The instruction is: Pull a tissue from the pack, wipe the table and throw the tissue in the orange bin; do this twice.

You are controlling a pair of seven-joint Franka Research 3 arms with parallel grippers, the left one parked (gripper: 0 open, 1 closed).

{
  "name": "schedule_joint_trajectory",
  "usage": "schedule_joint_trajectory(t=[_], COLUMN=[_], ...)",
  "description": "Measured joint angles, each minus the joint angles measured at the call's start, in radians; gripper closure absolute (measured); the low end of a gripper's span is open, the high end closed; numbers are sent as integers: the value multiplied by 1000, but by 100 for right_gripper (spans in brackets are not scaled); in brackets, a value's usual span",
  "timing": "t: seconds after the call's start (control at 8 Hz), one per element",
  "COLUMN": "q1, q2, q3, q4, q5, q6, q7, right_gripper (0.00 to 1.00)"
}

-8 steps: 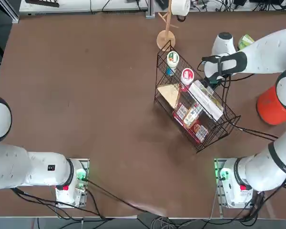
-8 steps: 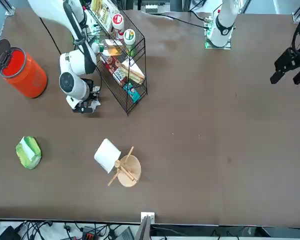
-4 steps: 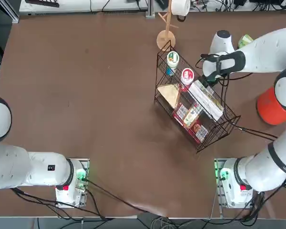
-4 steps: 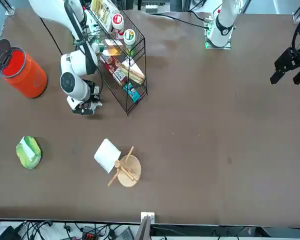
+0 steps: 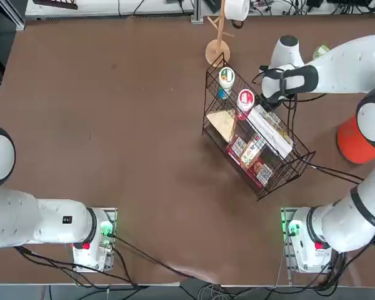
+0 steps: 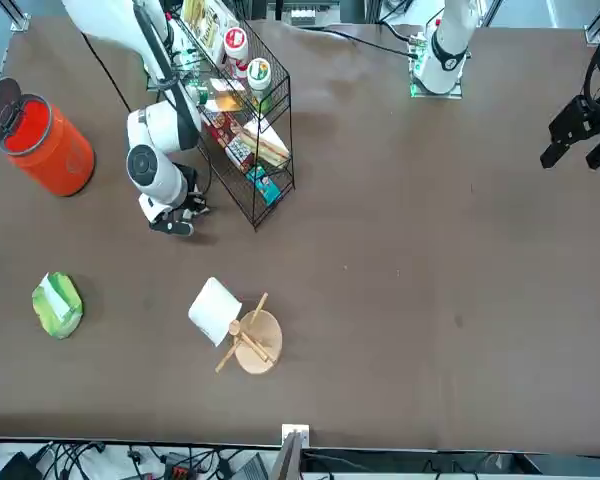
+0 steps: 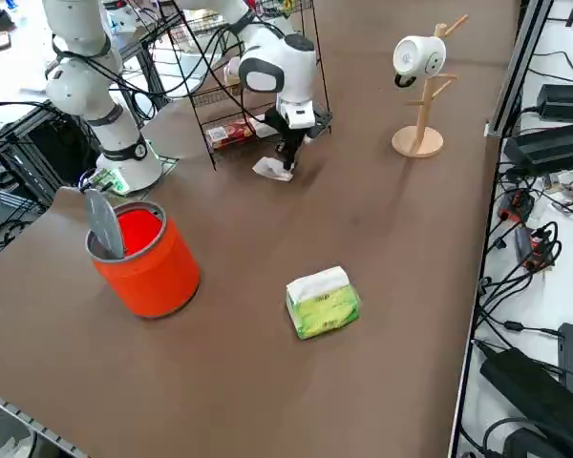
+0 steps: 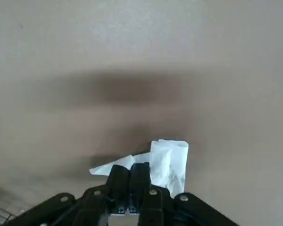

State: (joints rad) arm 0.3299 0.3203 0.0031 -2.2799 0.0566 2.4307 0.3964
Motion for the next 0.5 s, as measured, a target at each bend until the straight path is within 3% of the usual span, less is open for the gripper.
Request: schedule_joint_trajectory(t=[0.5], q1=[0], q2=[1], q3=[-3], q4=[-5], q5=[-1], q6=[-75], q7=[0], right_gripper=[99])
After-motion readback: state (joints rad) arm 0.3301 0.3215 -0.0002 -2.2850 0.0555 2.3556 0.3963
